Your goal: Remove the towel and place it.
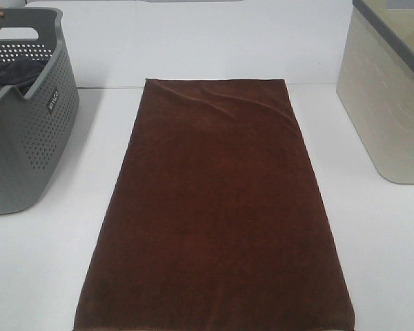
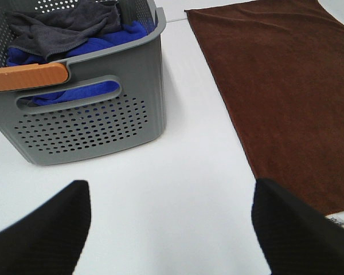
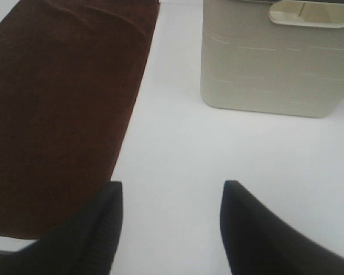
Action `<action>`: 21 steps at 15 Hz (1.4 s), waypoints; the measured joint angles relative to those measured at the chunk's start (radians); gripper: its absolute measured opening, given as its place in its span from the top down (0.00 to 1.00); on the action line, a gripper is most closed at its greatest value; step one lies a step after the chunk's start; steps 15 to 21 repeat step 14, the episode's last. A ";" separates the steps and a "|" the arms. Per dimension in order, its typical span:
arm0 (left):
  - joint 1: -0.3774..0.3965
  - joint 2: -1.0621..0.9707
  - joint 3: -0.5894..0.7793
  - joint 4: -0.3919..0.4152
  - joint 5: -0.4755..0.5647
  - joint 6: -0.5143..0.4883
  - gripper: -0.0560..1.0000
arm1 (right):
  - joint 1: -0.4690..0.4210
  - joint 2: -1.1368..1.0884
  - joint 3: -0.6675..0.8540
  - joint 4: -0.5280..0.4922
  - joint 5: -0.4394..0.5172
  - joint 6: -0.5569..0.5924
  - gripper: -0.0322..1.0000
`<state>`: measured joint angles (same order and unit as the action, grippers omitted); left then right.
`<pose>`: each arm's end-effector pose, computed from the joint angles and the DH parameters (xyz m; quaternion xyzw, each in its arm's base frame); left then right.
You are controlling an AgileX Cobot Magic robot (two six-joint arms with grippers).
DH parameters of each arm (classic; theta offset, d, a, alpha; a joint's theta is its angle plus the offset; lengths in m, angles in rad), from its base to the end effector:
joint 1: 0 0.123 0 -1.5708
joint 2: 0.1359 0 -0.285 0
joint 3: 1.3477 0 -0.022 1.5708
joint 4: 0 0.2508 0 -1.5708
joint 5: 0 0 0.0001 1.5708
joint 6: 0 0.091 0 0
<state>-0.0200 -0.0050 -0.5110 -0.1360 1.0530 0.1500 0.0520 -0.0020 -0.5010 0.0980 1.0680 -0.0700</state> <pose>-0.0072 -0.0106 0.2815 0.0746 0.8417 -0.0333 0.5337 -0.0062 0.0075 0.2773 -0.0542 0.8516 0.0443 0.5195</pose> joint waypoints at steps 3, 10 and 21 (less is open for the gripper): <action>0.000 0.000 0.000 0.000 0.000 0.000 0.25 | -0.001 -0.001 0.000 0.001 0.000 0.000 0.48; 0.000 0.000 0.000 0.000 0.000 0.000 0.25 | -0.036 -0.001 0.000 0.003 0.000 0.000 0.48; 0.000 0.000 0.000 0.000 0.000 0.000 0.25 | -0.036 -0.001 0.000 0.003 0.000 0.000 0.48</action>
